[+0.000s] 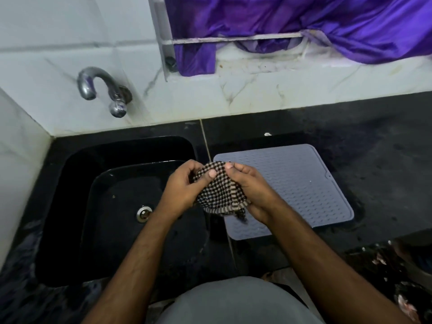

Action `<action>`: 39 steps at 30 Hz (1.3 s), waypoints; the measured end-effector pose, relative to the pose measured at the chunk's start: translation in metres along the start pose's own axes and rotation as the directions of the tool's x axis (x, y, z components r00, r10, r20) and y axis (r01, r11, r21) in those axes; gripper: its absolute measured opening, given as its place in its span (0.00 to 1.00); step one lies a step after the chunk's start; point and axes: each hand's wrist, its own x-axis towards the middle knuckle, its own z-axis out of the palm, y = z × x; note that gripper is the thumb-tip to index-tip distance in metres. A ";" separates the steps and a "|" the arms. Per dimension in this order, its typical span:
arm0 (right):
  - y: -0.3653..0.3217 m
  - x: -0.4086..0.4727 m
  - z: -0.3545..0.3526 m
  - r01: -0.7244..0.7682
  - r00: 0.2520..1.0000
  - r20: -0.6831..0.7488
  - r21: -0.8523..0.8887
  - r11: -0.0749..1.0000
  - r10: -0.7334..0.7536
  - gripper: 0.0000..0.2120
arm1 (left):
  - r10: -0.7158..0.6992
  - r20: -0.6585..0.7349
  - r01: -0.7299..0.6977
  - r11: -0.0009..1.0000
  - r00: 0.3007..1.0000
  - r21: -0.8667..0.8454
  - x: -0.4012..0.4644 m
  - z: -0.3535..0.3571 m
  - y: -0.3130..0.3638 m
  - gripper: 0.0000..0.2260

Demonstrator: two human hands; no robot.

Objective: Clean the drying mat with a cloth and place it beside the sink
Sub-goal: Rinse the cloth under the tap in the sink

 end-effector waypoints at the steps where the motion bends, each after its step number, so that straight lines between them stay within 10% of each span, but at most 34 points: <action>1: -0.002 -0.001 -0.002 0.000 1.000 -0.003 0.010 1.000 0.000 0.17 | 0.061 -0.030 -0.059 0.997 0.998 0.051 0.001 -0.001 0.004 0.17; 5: -0.011 -0.001 -0.005 0.067 0.998 -0.019 -0.020 0.998 -0.067 0.16 | 0.287 -0.150 -0.242 0.935 0.946 0.261 0.004 0.001 0.026 0.12; 9: -0.017 -0.001 -0.012 0.300 0.870 -0.149 -0.598 0.743 -0.471 0.17 | 0.415 -0.018 -0.371 0.830 0.910 0.416 0.008 0.002 0.060 0.09; 12: -0.034 -0.005 -0.025 0.530 0.690 0.142 -0.768 0.360 -0.710 0.26 | 0.340 0.240 -0.414 0.794 0.909 0.444 0.016 0.001 0.083 0.08; 14: -0.048 -0.007 -0.031 0.646 0.706 0.368 -0.683 0.339 -0.605 0.24 | 0.276 0.344 -0.392 0.857 0.897 0.336 0.022 -0.001 0.096 0.05; 17: -0.060 -0.011 -0.033 0.572 0.812 0.488 -0.564 0.595 -0.319 0.24 | 0.232 0.417 -0.358 0.899 0.879 0.254 0.029 -0.009 0.113 0.05; 20: -0.058 -0.015 -0.036 0.510 0.833 0.520 -0.589 0.627 -0.189 0.23 | 0.234 0.389 -0.373 0.865 0.891 0.335 0.032 -0.010 0.123 0.09; 27: -0.040 -0.030 -0.041 0.379 0.924 0.213 -0.608 0.697 -0.316 0.09 | 0.191 0.277 -0.267 0.924 0.942 0.273 0.025 0.005 0.111 0.22; 34: -0.056 -0.035 -0.050 0.279 0.856 0.005 -0.846 0.454 -0.518 0.06 | 0.150 0.273 -0.219 0.945 0.950 0.244 0.011 0.018 0.064 0.08; 39: -0.038 -0.032 -0.039 0.053 0.795 0.055 -0.998 -0.021 -0.604 0.09 | 0.280 0.036 -0.279 0.920 0.959 0.275 -0.002 0.052 0.063 0.07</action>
